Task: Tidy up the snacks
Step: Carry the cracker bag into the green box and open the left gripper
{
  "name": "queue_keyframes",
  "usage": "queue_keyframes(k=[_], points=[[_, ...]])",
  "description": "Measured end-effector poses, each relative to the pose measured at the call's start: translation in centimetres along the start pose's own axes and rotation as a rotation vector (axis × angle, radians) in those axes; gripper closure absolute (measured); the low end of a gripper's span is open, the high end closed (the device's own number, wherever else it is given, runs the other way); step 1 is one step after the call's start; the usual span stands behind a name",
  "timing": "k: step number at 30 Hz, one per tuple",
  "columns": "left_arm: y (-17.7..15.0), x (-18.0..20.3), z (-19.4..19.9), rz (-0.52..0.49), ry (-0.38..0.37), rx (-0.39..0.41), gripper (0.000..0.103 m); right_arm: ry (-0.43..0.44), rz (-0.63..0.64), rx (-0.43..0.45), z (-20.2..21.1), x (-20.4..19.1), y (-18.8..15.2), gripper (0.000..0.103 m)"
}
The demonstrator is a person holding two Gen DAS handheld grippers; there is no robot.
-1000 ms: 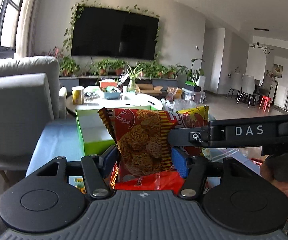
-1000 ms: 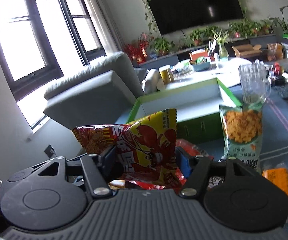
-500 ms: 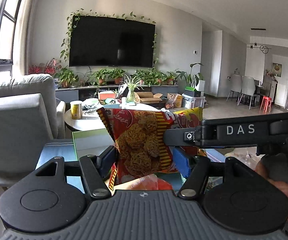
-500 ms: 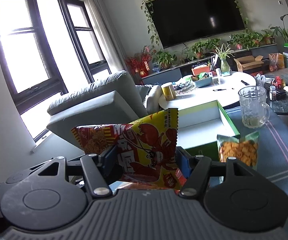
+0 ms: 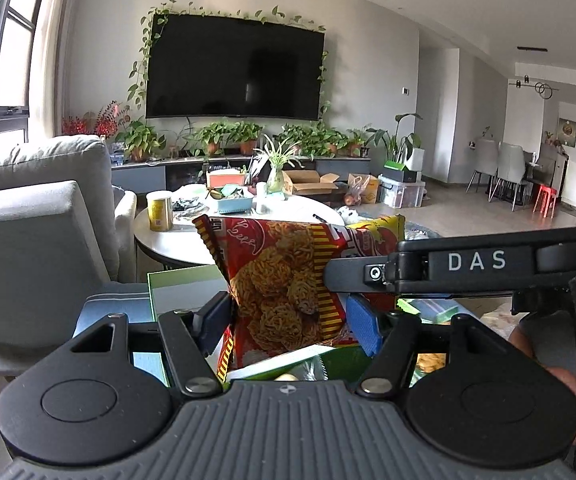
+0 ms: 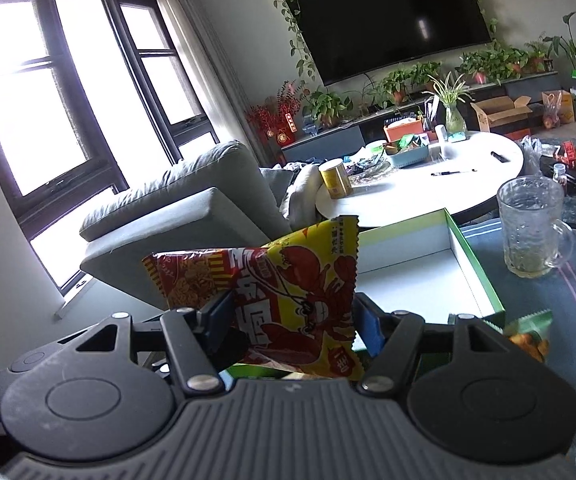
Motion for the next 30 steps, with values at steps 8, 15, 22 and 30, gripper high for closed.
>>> queue_keyframes(k=[8,15,22,30], points=[[-1.0,-1.8,-3.1,0.027,0.008,-0.052,0.042,0.009,-0.036,-0.045,-3.3,1.2,-0.3,0.035],[-2.2,-3.0,-5.4,0.049,0.020,-0.103,0.042,-0.004,-0.055,-0.097,-6.0,1.9,-0.9,0.035],[-3.2,-3.8,-6.7,0.066,0.013,-0.132,0.040,-0.017,-0.050,-0.124,-7.2,2.2,-1.6,0.035],[-3.6,-4.3,-7.2,0.081,0.017,-0.146,0.038,-0.036,-0.049,-0.137,-8.1,2.3,-1.9,0.035]])
Point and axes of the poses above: each gripper's, at about its wrist camera, not at the fingertips, and z roughly against the way its jaws point, x to its right, y to its top, the point moved 8 cm from there along -z, roughly the way its jaws point
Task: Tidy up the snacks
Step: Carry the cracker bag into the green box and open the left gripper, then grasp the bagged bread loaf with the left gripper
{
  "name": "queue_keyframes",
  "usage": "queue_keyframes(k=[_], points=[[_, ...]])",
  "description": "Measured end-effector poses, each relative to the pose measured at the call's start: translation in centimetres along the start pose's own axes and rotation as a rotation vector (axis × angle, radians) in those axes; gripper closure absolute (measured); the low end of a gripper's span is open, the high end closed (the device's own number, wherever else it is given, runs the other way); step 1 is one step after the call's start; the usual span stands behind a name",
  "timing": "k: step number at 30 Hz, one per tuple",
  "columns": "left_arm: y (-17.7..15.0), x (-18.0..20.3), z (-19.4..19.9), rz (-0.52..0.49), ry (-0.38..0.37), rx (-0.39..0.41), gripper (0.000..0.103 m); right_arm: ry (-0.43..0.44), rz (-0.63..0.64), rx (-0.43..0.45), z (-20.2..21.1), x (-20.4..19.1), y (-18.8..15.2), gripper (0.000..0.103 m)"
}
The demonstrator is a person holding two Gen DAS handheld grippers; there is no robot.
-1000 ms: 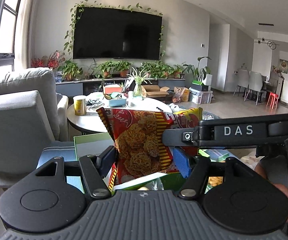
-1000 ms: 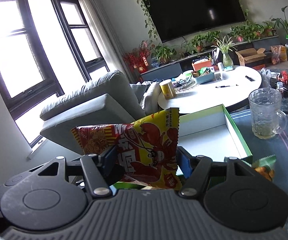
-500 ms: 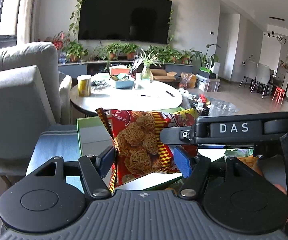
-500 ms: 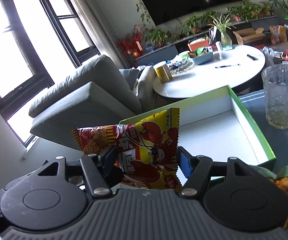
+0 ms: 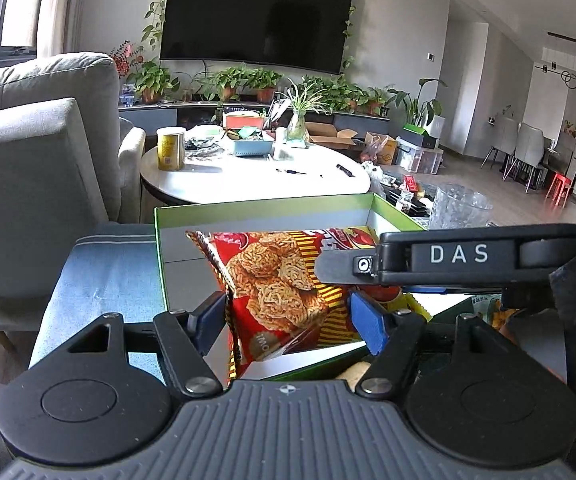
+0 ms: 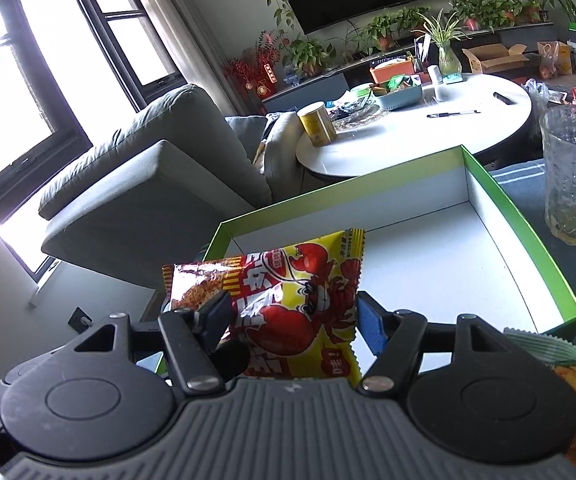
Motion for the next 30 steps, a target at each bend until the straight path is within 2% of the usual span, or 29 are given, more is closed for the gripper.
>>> queue_keyframes(k=[8,19,21,30], points=[[0.1,0.3,1.4,-0.031,0.020,0.027,0.037,-0.016,-0.028,0.049,1.9,0.6,0.4,0.035],[0.2,0.1,5.5,0.019,0.048,0.071,0.035,-0.006,-0.027,0.110,6.3,0.5,0.7,0.035],[0.1,0.0,6.3,0.031,0.056,0.077,0.031,-0.008,-0.031,0.113,7.0,0.6,0.3,0.035],[-1.8,0.9,9.5,0.025,0.055,0.076,0.031,0.004,-0.024,0.098,9.4,-0.4,-1.7,0.035]])
Point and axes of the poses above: each gripper's, at about its wrist camera, not at the fingertips, and z roughly against the way its jaws point, x to its right, y to its top, the point moved 8 cm from there along -z, roughly the way its jaws point
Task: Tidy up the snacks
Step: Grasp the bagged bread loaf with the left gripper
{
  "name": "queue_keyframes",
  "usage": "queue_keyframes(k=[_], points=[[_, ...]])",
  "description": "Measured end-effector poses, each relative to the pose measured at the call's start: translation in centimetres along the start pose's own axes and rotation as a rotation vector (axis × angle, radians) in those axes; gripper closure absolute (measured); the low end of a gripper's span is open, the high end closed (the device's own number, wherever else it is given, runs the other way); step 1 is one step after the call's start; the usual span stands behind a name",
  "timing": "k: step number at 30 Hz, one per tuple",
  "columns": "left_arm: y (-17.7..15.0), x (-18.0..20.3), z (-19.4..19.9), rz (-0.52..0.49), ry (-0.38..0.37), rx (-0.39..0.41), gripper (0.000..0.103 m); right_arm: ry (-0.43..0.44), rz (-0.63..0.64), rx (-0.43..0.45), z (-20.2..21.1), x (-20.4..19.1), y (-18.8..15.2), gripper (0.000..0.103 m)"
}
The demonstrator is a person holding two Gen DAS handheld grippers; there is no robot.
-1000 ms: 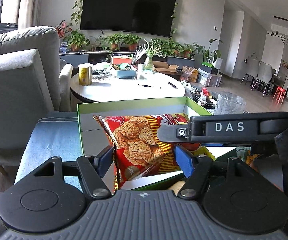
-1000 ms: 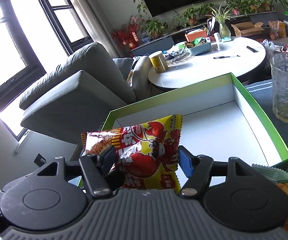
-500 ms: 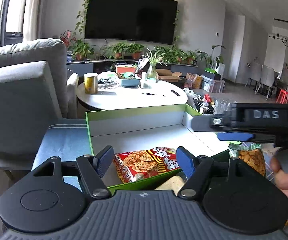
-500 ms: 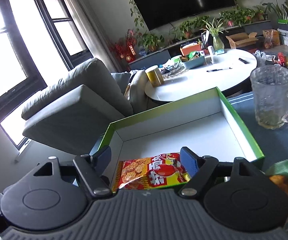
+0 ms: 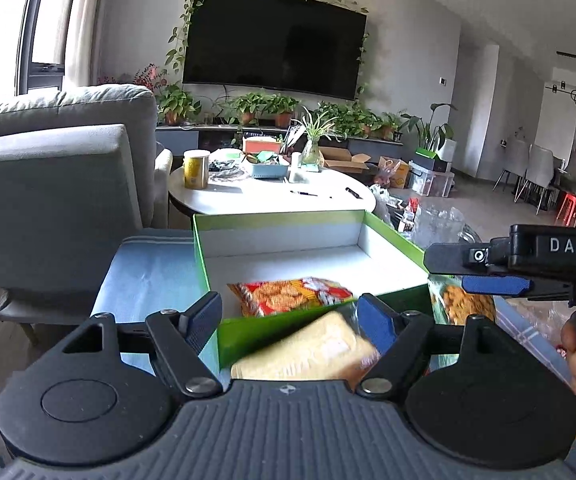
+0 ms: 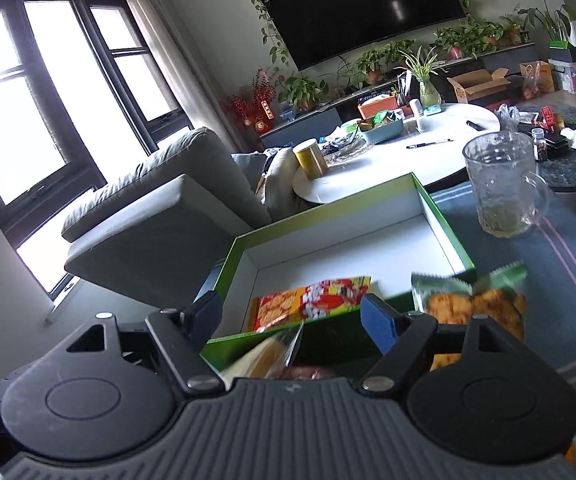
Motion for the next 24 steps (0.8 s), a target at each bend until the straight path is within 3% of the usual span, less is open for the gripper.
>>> queue_keyframes(k=[9,24], points=[[-2.0,-1.8,1.2,0.068,0.045,-0.045,0.031,-0.011,0.042,-0.039,0.6,-1.9,-1.5,0.035],[-4.8,-4.3,-1.2,0.140,0.041,-0.129,0.031,-0.094,0.109,-0.151,-3.9,-3.4,-3.6,0.035]])
Point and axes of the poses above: each gripper's, at about its wrist camera, not at the fingertips, and z roughly against the way its jaws point, x to its right, y to its top, the point moved 8 cm from there along -z, roughly the way its jaws point
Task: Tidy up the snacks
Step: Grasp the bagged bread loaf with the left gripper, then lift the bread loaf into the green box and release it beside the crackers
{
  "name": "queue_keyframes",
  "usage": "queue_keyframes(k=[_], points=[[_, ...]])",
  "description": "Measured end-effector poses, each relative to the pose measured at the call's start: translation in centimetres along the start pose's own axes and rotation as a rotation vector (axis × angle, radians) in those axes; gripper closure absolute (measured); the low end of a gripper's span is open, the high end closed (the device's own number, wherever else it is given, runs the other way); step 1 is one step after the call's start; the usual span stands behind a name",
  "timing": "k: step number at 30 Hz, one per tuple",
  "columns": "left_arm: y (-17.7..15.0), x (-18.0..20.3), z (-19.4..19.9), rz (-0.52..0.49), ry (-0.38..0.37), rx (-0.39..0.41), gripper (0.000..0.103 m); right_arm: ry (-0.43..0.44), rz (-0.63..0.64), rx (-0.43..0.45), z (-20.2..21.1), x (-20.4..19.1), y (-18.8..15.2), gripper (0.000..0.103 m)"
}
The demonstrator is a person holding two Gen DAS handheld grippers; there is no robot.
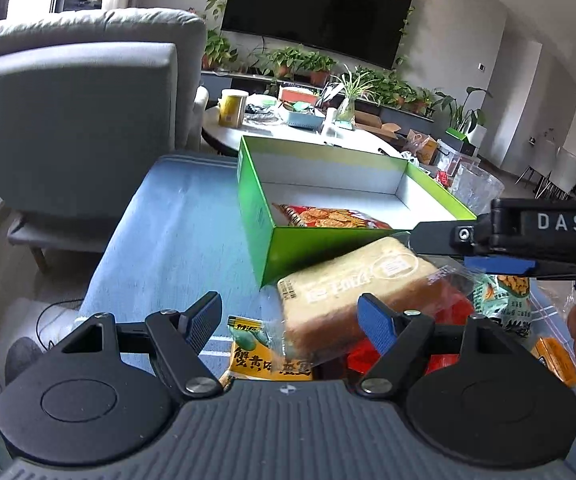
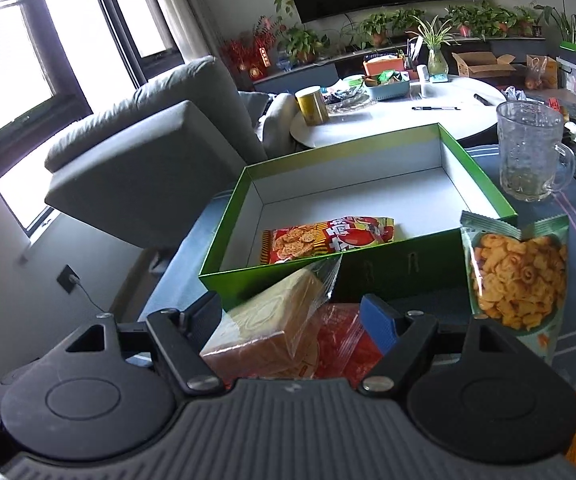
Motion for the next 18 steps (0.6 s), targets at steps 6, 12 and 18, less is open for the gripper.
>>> queue_keyframes(k=[6,12,18], points=[[0.0,-0.8,-0.5,0.043,-0.023,-0.005,0.031,-0.019,0.029,-0.036,-1.5,-0.2,-0.2,0.035],[-0.1,-1.5,-0.9,0.074,-0.035,-0.010,0.030,0.010,0.034,-0.080,-2.0,0.4,-1.0,0.038],[-0.4,-2.0,-1.0,0.076,-0.031,-0.021,0.030,0.035,0.028,-0.089,-1.2,1.4,-1.0,0.042]])
Point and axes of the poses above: each gripper's, at about its wrist camera, not at the fingertips, and z roughly against the way its jaws point, x to its right, y to its top, the point moved 8 cm from there along -z, roughly the way its jaws point
